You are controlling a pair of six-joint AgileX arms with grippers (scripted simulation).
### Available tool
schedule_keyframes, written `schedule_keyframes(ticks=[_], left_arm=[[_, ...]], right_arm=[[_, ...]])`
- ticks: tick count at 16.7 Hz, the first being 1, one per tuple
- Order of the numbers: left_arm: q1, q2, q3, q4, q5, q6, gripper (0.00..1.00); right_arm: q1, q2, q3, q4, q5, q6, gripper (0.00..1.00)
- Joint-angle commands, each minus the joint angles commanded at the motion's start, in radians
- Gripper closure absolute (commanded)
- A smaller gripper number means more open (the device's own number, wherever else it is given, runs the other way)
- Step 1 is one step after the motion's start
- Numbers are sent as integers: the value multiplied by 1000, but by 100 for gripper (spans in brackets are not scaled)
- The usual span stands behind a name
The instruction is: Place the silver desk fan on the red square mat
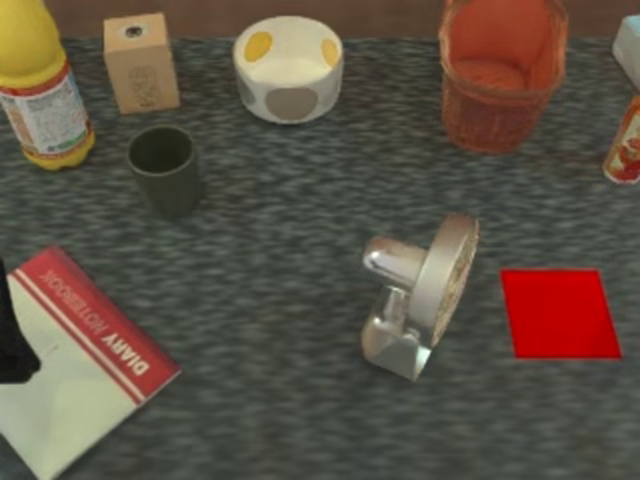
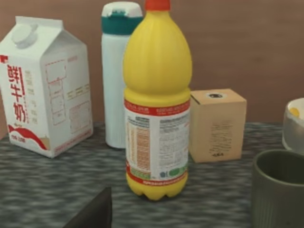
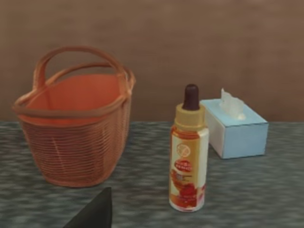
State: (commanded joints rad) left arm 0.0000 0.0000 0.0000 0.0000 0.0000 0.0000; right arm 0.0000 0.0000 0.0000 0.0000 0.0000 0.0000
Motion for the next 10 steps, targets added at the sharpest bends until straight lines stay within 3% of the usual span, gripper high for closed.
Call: schedule_keyframes(ticks=[5,10], left_arm=[[0,0,0,0,0,0,0],[0,0,0,0,0,0,0]], right_arm=[[26,62,60,-61,-1,42,0],[133,377,365,-334,3,231,0]])
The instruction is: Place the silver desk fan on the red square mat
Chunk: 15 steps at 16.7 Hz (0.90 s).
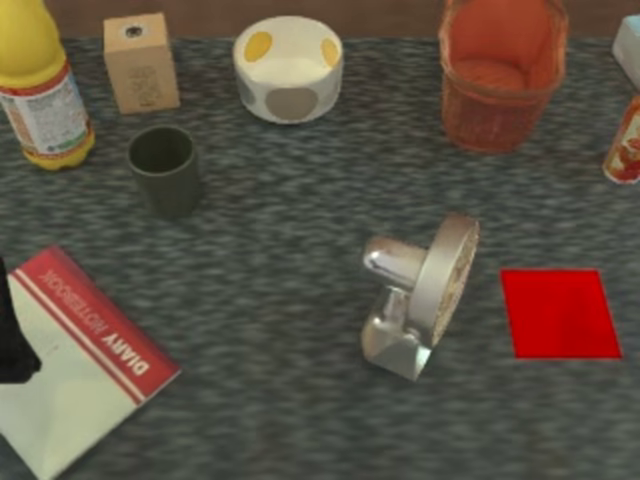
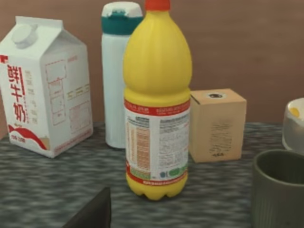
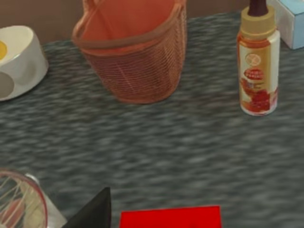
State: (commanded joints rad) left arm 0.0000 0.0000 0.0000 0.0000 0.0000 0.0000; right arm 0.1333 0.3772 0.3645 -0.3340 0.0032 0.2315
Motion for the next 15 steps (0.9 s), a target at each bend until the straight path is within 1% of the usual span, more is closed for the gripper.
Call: schedule_keyframes(ticks=[3,10,13,15], left_arm=[[0,0,0,0,0,0,0],[0,0,0,0,0,0,0],[0,0,0,0,0,0,0],[0,0,0,0,0,0,0]], right_arm=[[87,292,284,-211,2,157,0],[304,1029,1030,-703,-1,539,0],[384,1300,1290,-891,-1,677,0],[429,1445,1423,-999,-1,753,0]])
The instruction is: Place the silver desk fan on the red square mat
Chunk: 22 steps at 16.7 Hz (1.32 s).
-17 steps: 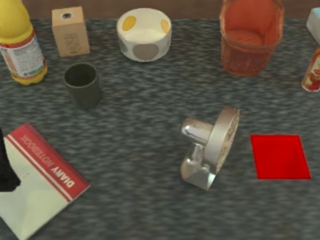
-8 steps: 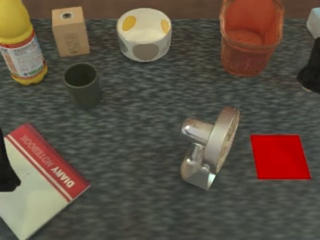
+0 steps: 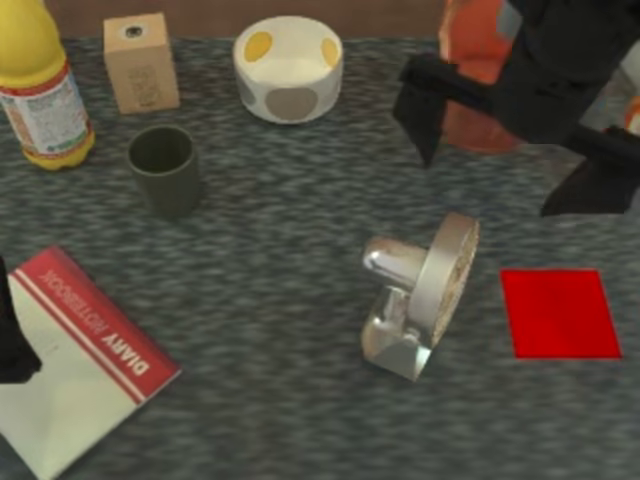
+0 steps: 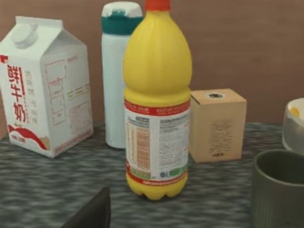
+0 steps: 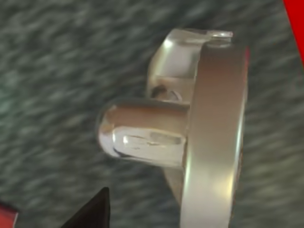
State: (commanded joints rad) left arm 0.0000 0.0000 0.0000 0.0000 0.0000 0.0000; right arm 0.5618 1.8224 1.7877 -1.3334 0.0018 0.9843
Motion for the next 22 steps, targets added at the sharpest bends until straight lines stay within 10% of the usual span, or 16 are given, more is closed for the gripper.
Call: schedule_keyframes(ticks=[10,22], left_arm=[[0,0,0,0,0,0,0],[0,0,0,0,0,0,0]], right_arm=[[68,207,184,-179,0,118,0],[70,190,-39,27,0,119,0]])
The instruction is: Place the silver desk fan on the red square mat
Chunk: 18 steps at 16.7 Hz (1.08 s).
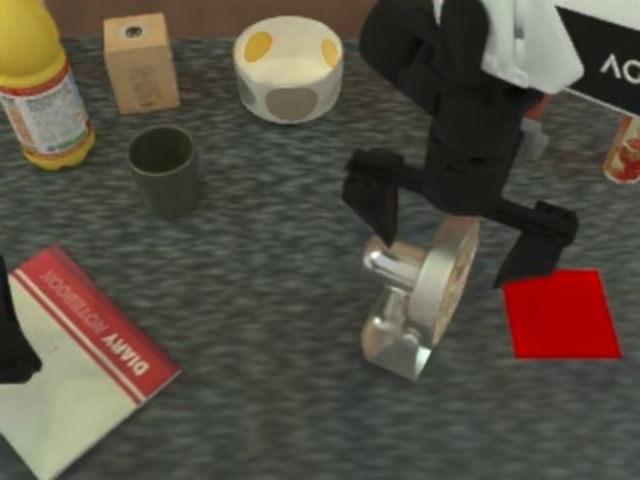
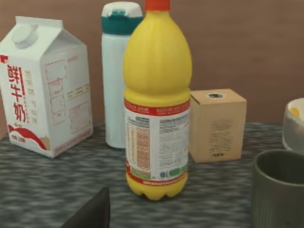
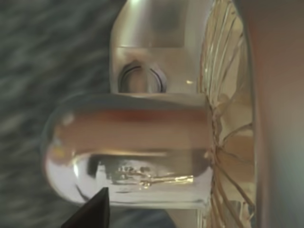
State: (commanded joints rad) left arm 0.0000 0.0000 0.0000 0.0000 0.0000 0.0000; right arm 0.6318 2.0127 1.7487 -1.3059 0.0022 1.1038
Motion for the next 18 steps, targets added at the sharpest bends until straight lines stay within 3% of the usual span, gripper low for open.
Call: schedule_keyframes(ticks=[2,15,18], left_arm=[[0,0,0,0,0,0,0],[0,0,0,0,0,0,0],[0,0,0,0,0,0,0]], right_arm=[[0,0,0,0,0,0,0],[0,0,0,0,0,0,98],[0,0,0,0,0,0,100]])
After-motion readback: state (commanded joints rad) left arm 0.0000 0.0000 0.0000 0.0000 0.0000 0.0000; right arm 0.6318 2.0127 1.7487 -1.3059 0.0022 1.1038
